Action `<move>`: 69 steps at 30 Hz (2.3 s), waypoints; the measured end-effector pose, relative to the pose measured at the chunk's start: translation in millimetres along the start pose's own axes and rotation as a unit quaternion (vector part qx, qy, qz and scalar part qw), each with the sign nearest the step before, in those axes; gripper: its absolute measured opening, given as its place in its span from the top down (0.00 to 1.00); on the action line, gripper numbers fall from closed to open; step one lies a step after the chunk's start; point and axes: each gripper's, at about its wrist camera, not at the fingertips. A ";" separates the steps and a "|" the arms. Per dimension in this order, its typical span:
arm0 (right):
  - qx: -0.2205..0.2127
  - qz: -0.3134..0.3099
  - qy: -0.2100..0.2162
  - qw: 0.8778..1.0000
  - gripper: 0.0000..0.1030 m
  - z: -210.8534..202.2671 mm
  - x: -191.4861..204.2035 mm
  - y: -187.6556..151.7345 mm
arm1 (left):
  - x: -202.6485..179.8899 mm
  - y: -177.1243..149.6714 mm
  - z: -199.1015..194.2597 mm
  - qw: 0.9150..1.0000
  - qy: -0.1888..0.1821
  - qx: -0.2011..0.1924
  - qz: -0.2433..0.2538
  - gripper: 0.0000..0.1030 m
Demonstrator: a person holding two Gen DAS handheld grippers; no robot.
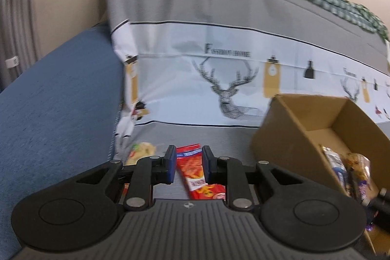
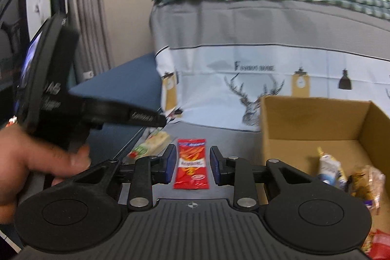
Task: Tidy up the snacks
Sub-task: 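Move both open tools back to the remaining snacks on the seat, then grasp the clear white snack bag with the left tool while the right tool grasps the red-orange spicy packet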
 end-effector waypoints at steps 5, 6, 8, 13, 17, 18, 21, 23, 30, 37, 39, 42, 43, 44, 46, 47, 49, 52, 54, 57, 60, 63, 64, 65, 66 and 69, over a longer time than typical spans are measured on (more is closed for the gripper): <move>0.031 -0.019 -0.013 0.999 0.68 35.5 22.8 -8.8 | 15.3 0.5 7.9 0.999 0.031 0.011 -0.032 0.77; 0.036 -0.025 -0.022 0.999 0.64 44.2 25.8 -10.2 | 18.9 0.3 9.5 0.998 0.036 0.013 -0.040 0.77; 0.044 -0.026 -0.031 0.998 0.54 64.2 28.3 -12.9 | 23.7 -0.5 13.2 0.998 0.042 0.019 -0.049 0.77; 0.072 -0.001 -0.069 0.995 0.36 112.1 19.5 -20.9 | 29.7 -2.1 22.9 0.997 0.055 0.031 -0.055 0.76; 0.114 0.033 -0.071 0.990 0.27 145.8 7.9 -27.3 | 31.9 -4.3 34.5 0.996 0.062 0.043 -0.051 0.73; 0.120 0.033 -0.067 0.990 0.25 152.8 7.2 -29.6 | 32.9 -4.6 38.6 0.995 0.064 0.047 -0.052 0.68; 0.133 0.026 -0.072 0.988 0.24 164.6 8.1 -34.3 | 34.6 -6.4 51.1 0.995 0.071 0.057 -0.048 0.61; 0.142 0.029 -0.074 0.987 0.24 170.6 5.7 -35.0 | 31.9 -6.9 59.7 0.995 0.076 0.062 -0.036 0.60; 0.150 0.001 -0.064 0.987 0.41 177.6 5.9 -36.5 | 20.7 -13.3 91.6 0.991 0.101 0.083 0.012 0.50; 0.119 0.007 -0.093 0.989 0.43 160.3 1.9 -38.2 | 14.5 -23.9 113.1 0.988 0.116 0.097 0.043 0.37; 0.120 0.018 -0.100 0.987 0.43 156.0 -1.5 -39.8 | 10.7 -26.7 114.7 0.987 0.120 0.094 0.053 0.32; 0.127 0.029 -0.109 0.986 0.43 149.3 -4.1 -42.2 | 6.3 -30.6 117.1 0.984 0.136 0.092 0.071 0.32; 0.128 0.033 -0.110 0.985 0.43 146.6 -4.7 -42.6 | 6.2 -30.9 117.1 0.984 0.139 0.090 0.071 0.32; 0.130 0.036 -0.110 0.985 0.47 143.0 -5.1 -42.7 | 6.7 -30.9 116.8 0.983 0.143 0.088 0.070 0.34; 0.134 0.040 -0.105 0.985 0.78 137.6 -3.9 -42.3 | 6.4 -31.0 117.5 0.981 0.156 0.086 0.074 0.40; 0.139 0.040 -0.100 0.984 0.92 134.6 -3.5 -41.4 | 6.5 -31.1 117.5 0.981 0.159 0.084 0.075 0.42; 0.143 0.034 -0.099 0.984 0.91 128.9 -2.0 -39.0 | 4.4 -33.5 118.6 0.979 0.166 0.083 0.088 0.42; 0.162 0.016 -0.088 0.983 0.91 127.0 -0.3 -40.5 | 2.1 -36.9 120.9 0.975 0.175 0.085 0.105 0.42; 0.162 0.009 -0.092 0.982 0.88 126.0 -0.9 -41.3 | 2.9 -37.2 120.6 0.973 0.186 0.085 0.109 0.59; 0.150 -0.008 -0.096 0.984 0.44 128.0 3.4 -39.4 | 10.9 -33.4 114.9 0.976 0.181 0.083 0.087 0.76; 0.136 -0.037 -0.098 0.985 0.38 139.0 7.7 -38.2 | 14.8 -29.7 107.3 0.980 0.167 0.078 0.073 0.93; 0.143 -0.049 -0.110 0.982 0.47 154.9 4.5 -40.7 | 17.4 -26.8 101.8 0.983 0.154 0.076 0.061 1.00; 0.147 -0.046 -0.110 0.982 0.52 159.1 2.0 -42.1 | 17.9 -25.6 100.7 0.984 0.151 0.076 0.057 1.00; 0.141 -0.048 -0.113 0.982 0.66 160.0 1.3 -42.7 | 18.7 -24.2 99.4 0.985 0.148 0.076 0.051 1.00; 0.137 -0.055 -0.116 0.982 0.78 160.3 2.4 -42.8 | 19.0 -23.0 98.0 0.986 0.145 0.074 0.045 1.00; 0.121 -0.076 -0.107 0.984 0.91 156.6 8.7 -41.9 | 21.6 -16.9 92.2 0.988 0.136 0.066 0.022 1.00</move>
Point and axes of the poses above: each gripper's, at about its wrist camera, not at the fingertips, and z roughly the way its jaws point, x to its left, y to its top
